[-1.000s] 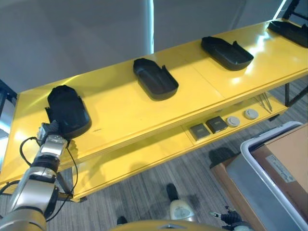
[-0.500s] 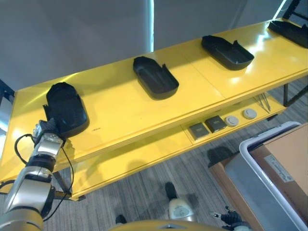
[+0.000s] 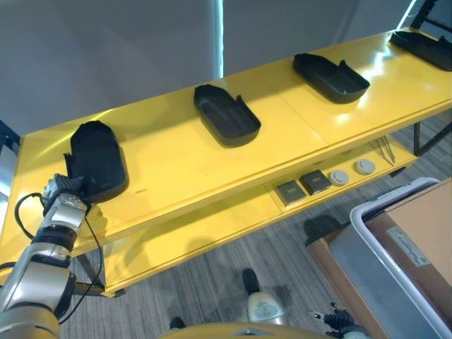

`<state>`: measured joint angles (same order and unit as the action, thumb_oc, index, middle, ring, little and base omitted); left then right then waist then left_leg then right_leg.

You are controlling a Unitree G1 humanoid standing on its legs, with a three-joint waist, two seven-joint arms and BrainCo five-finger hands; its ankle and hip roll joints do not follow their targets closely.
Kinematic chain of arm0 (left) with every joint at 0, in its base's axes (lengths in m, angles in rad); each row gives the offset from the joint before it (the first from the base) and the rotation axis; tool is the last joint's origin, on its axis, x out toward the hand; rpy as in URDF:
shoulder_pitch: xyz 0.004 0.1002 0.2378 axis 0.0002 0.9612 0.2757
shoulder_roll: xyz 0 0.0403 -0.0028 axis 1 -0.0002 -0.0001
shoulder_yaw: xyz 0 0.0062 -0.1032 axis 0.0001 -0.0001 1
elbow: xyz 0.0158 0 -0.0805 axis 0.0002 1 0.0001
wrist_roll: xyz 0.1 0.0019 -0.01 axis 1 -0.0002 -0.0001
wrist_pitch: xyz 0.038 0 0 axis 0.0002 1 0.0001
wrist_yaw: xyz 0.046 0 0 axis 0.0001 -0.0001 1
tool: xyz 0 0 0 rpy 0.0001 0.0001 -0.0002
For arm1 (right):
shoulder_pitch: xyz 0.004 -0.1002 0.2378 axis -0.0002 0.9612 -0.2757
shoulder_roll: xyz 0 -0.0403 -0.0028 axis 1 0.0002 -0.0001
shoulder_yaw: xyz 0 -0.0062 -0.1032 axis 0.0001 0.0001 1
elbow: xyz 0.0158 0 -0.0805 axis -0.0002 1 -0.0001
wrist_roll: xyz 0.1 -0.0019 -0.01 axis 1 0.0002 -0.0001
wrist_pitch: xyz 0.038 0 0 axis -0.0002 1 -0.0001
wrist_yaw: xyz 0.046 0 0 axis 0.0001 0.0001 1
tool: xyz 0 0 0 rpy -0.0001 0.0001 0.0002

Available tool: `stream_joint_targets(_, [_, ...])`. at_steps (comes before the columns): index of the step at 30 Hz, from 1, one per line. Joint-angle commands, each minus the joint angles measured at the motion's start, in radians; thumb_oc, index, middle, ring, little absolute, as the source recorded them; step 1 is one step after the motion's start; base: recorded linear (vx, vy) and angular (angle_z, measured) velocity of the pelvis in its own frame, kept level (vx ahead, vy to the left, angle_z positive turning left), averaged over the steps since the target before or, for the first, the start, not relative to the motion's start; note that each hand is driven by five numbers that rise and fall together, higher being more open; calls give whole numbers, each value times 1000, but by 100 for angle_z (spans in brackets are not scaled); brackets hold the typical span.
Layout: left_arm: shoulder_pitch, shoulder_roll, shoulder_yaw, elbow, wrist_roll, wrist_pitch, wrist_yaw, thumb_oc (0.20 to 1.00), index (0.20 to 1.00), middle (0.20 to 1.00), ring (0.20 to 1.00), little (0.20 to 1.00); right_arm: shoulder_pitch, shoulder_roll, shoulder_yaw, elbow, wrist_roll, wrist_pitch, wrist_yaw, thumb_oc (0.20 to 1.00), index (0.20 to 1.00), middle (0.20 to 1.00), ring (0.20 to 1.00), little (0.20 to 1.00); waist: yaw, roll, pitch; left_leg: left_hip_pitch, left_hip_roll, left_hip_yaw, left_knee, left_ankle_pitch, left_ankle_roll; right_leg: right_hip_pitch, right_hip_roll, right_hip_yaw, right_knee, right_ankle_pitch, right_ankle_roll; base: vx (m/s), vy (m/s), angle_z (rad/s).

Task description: Move parts from the plastic box to the shelf.

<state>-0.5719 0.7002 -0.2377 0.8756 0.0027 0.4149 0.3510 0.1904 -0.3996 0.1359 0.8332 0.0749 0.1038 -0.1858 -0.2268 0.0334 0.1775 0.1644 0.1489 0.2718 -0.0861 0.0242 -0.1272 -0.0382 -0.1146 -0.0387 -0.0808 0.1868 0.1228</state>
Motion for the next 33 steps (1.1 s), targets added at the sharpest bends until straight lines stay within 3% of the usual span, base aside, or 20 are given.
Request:
stream_joint_targets(1, [-115,89,18,41,16,-50,58,1000,1000,1000,1000,1000,8,-30,24,-3,2,-23,-22,1000,1000,1000,1000,1000,-1,0,-26,-66,1,-24,44,31,53,71,-28,-20,87,-140,40,0,0,0])
stream_joint_targets(8, [-78,122,46,-63,39,-100,109,1000,1000,1000,1000,1000,13,-21,22,-9,-11,-19,-31,1000,1000,1000,1000,1000,26,0,-32,-63,-2,-37,38,31,54,83,-32,-36,78,-138,41,-37,-3,1])
stream_joint_targets(11, [-26,192,81,-240,28,-152,195,1000,1000,1000,1000,1000,20,-5,19,-4,-13,-18,-49,1000,1000,1000,1000,1000,60,0,-39,-60,-3,-51,31,31,53,98,-38,-55,66,-134,42,-52,-8,9])
stream_joint_targets(15, [40,241,153,-443,25,-214,196,1000,1000,1000,1000,1000,23,13,12,1,-26,-16,-64,1000,1000,1000,1000,1000,91,-2,-45,-57,-4,-64,27,30,52,111,-42,-73,55,-130,43,-35,-7,20])
stream_joint_targets(18, [122,239,238,-687,-34,-269,85,1000,1000,1000,1000,1000,26,37,0,4,-30,-15,-82,1000,1000,1000,1000,1000,122,-5,-52,-57,-6,-79,22,30,52,123,-45,-89,43,-128,45,-27,-8,15])
stream_joint_targets(22, [285,135,331,-1014,-171,-291,-76,1000,1000,1000,1000,1000,41,70,-18,-29,-38,-3,-100,1000,1000,1000,1000,1000,157,-7,-57,-60,-10,-104,17,31,49,134,-48,-112,33,-125,49,-34,-4,21])
stream_joint_targets(27, [478,13,393,-1185,-323,-362,-291,1000,1000,1000,1000,1000,52,104,-38,-60,-75,16,-111,1000,1000,1000,1000,1000,196,-8,-59,-68,-13,-117,15,35,47,139,-54,-133,23,-114,53,-38,4,5])
stream_joint_targets(28, [508,-11,393,-1210,-402,-352,-349,837,837,837,837,837,52,108,-42,-54,-78,13,-111,1000,1000,1000,1000,1000,204,-8,-59,-70,-13,-120,15,36,47,138,-55,-138,21,-111,54,-57,10,13])
stream_joint_targets(29, [545,-39,376,-1225,-471,-342,-449,382,382,382,382,382,50,108,-41,-49,-75,12,-113,1000,1000,1000,1000,1000,213,-5,-59,-74,-14,-123,15,39,46,138,-56,-143,18,-107,54,-53,9,17])
stream_joint_targets(30, [556,-48,368,-1227,-488,-343,-496,200,200,200,200,200,49,107,-41,-43,-74,8,-112,1000,1000,1000,1000,1000,216,-4,-60,-76,-14,-124,15,40,46,138,-56,-144,17,-105,55,-40,7,24])
stream_joint_targets(33, [600,-78,327,-1252,-516,-369,-539,200,200,200,200,200,35,99,-37,-18,-62,-4,-112,1000,1000,1000,1000,1000,231,0,-56,-81,-17,-132,15,45,45,137,-57,-150,15,-98,54,-38,15,7])
